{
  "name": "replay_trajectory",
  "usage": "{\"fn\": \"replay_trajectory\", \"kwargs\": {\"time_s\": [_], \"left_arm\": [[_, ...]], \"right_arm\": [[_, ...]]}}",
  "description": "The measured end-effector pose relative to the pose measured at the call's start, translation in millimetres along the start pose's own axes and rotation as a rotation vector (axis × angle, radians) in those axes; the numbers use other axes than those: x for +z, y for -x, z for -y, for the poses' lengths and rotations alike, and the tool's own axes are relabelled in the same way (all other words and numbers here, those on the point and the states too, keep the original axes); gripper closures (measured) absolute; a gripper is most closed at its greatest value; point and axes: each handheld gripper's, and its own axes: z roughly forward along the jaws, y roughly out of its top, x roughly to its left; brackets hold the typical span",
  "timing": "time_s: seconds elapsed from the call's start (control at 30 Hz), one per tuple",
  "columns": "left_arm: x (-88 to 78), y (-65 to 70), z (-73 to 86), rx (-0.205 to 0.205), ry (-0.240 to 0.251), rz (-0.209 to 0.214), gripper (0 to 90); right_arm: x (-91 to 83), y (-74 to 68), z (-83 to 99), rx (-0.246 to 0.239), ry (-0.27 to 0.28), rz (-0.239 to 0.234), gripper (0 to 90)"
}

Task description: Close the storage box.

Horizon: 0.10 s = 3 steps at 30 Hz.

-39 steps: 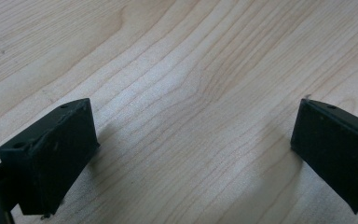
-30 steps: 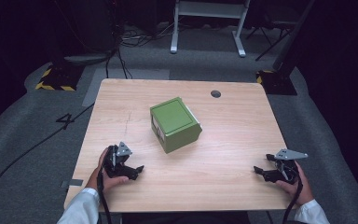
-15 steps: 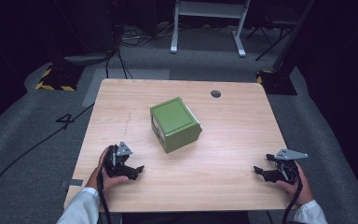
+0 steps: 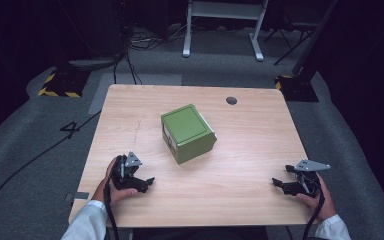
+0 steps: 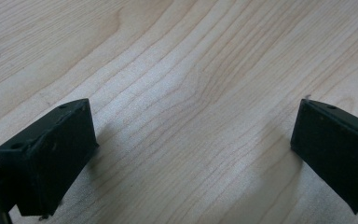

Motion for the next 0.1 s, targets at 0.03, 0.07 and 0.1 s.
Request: {"fn": "replay_trajectory", "kwargs": {"time_s": [0.03,0.07,0.1], "left_arm": [[-0.1,0.0,0.0,0.000,-0.001,-0.001,0.2],[0.0,0.0,0.0,0.000,0.000,0.000,0.2],[-0.1,0.1,-0.1,-0.001,-0.001,-0.001,0.2]], "right_arm": [[0.0,0.1,0.0,-0.001,0.000,0.000,15.7],[0.0,0.0,0.0,0.000,0.000,0.000,15.7],[0.0,0.0,0.0,-0.001,0.000,0.000,15.7]]}}
